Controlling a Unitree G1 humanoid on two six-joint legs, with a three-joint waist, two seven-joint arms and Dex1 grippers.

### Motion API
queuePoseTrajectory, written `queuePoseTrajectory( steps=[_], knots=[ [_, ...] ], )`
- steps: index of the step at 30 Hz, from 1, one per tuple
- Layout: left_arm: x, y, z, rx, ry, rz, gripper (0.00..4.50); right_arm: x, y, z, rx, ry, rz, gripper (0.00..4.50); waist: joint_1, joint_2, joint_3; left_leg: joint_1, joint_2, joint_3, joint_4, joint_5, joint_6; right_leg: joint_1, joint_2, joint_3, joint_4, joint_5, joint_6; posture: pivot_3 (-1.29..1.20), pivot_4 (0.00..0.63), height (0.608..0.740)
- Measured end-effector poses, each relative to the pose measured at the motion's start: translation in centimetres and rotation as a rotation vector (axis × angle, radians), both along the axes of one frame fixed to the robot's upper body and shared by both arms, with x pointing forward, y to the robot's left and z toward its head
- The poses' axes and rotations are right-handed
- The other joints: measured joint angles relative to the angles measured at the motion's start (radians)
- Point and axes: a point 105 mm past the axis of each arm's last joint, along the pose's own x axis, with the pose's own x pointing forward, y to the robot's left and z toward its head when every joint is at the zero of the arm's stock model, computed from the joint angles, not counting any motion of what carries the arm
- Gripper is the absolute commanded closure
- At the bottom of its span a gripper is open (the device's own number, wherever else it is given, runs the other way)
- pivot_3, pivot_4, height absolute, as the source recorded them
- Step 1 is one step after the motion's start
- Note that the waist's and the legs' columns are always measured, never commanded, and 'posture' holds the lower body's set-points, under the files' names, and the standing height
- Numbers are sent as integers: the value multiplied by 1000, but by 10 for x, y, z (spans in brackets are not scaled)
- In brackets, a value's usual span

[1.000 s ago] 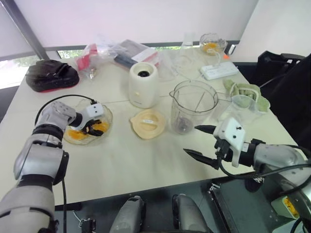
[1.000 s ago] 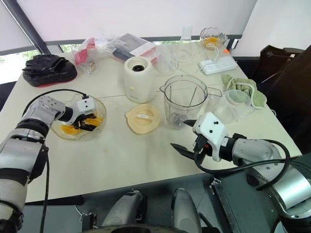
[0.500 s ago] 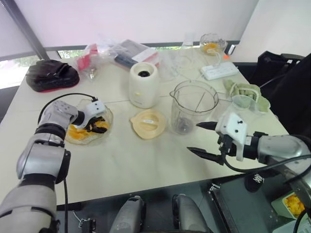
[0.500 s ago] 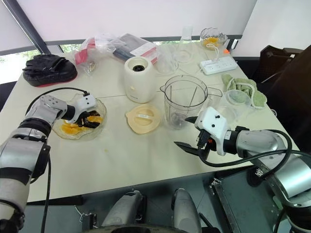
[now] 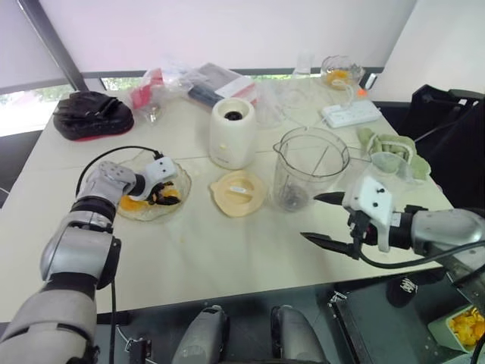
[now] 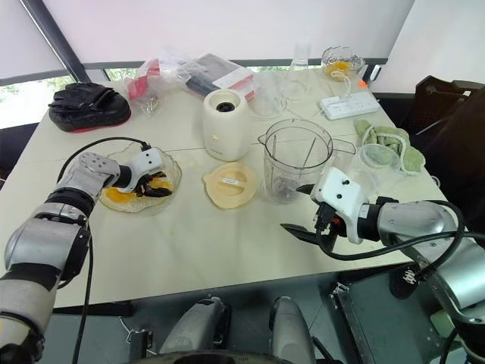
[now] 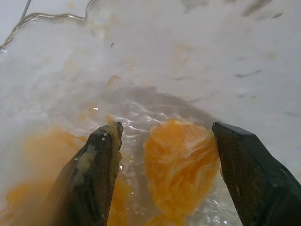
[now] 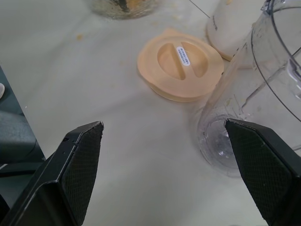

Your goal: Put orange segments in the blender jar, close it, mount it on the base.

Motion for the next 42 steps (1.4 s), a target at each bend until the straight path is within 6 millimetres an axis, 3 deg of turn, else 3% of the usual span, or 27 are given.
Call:
queuePoseTrajectory(
  steps=[34,37,41,42],
  knots=[
    [-2,24,3,91,9,41,1296,7,1,-6,23,-37,-37,163,-8,0,0,0,-1,0,0,0,0,-1,-1,-1,0,0,1,0,150,740],
    [-2,24,3,92,9,40,2158,7,1,-6,23,-37,-37,163,-8,0,0,0,-1,0,0,0,0,-1,-1,-1,0,0,1,0,150,740],
    [-3,24,0,107,11,42,4156,7,1,-6,23,-38,-37,163,-7,0,0,0,-1,0,0,0,0,-1,-1,-1,0,0,1,0,150,740],
    [-2,25,0,108,9,44,4432,7,1,-6,22,-38,-37,163,-7,0,0,0,-1,0,0,0,0,-1,-1,-1,0,0,1,0,150,740]
  ],
)
